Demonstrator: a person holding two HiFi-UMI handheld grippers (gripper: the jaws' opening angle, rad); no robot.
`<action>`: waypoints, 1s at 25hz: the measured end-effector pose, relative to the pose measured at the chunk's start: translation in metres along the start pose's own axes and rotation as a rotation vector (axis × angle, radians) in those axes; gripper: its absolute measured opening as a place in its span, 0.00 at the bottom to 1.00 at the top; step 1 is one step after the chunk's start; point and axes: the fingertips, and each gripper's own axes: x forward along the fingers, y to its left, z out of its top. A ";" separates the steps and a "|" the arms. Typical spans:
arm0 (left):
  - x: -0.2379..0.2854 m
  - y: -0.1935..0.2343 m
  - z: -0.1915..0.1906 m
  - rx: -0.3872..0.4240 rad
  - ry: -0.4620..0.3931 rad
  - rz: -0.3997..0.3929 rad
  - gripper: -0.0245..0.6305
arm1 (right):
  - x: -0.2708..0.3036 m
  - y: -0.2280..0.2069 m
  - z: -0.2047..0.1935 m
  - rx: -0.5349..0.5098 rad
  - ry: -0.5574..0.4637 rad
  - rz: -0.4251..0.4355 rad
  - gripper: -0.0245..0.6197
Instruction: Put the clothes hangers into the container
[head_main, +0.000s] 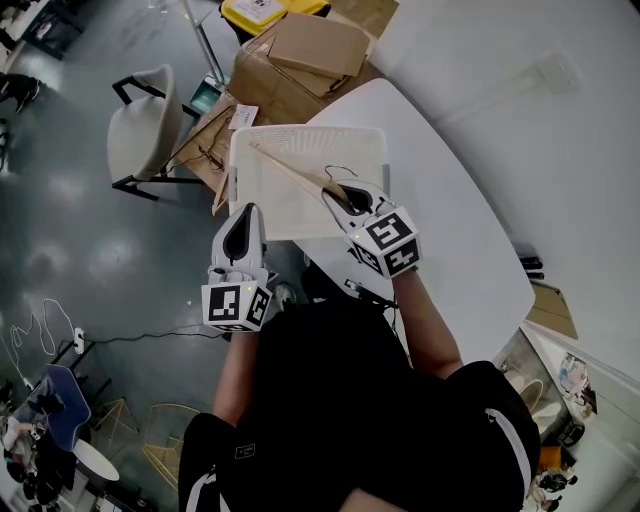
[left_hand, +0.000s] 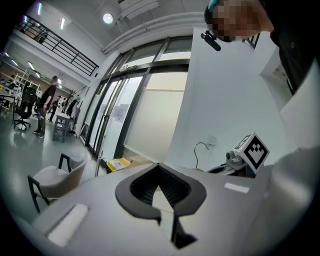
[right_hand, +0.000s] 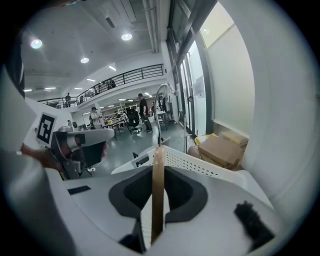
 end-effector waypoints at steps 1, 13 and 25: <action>0.000 0.000 0.000 0.000 0.001 0.000 0.04 | 0.002 0.000 -0.001 0.000 0.008 0.000 0.14; 0.002 0.003 -0.003 -0.004 0.015 0.004 0.04 | 0.023 -0.007 -0.008 0.004 0.087 -0.001 0.14; 0.005 0.003 -0.007 -0.004 0.032 0.002 0.04 | 0.051 -0.015 -0.022 -0.030 0.210 -0.009 0.14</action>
